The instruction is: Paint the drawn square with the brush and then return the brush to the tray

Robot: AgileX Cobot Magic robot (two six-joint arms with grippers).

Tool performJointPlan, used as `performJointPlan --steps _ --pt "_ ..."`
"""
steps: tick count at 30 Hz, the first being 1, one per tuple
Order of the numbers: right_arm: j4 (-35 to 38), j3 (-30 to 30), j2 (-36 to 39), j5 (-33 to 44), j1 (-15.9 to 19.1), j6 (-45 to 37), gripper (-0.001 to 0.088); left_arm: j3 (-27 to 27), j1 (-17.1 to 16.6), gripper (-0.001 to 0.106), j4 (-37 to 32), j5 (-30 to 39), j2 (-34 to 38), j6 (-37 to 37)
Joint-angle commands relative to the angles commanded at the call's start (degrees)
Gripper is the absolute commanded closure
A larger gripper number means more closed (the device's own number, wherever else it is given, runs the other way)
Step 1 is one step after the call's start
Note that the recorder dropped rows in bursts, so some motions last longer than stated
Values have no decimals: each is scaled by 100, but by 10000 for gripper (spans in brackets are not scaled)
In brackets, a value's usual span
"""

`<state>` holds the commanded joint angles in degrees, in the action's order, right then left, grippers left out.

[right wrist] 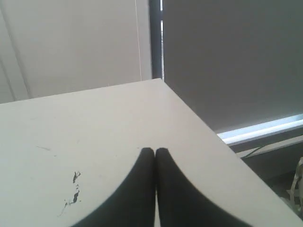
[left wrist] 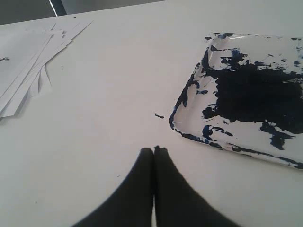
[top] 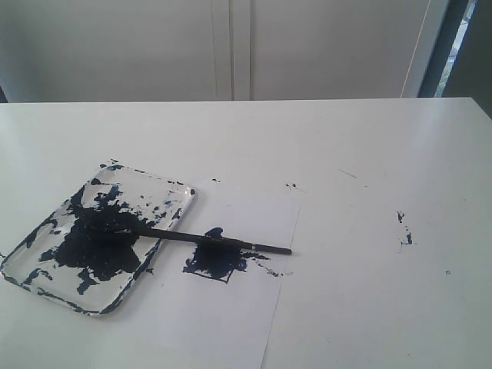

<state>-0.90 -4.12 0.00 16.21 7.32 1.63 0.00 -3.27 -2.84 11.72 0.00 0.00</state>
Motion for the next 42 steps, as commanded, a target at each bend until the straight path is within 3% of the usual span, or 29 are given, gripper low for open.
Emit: performJointPlan --steps 5,8,17,29,42 --pt "12 412 0 -62 0 14 868 0 0 1053 0 0 0 0" --pt "141 412 0 314 0 67 868 0 0 1053 0 0 0 0" --pt "151 412 0 293 -13 165 868 0 0 1053 0 -11 0 0" --pt "90 412 0 293 -1150 -453 868 0 0 1053 0 -11 0 0" --pt "90 412 0 293 -1175 -302 868 0 0 1053 0 -11 0 0"
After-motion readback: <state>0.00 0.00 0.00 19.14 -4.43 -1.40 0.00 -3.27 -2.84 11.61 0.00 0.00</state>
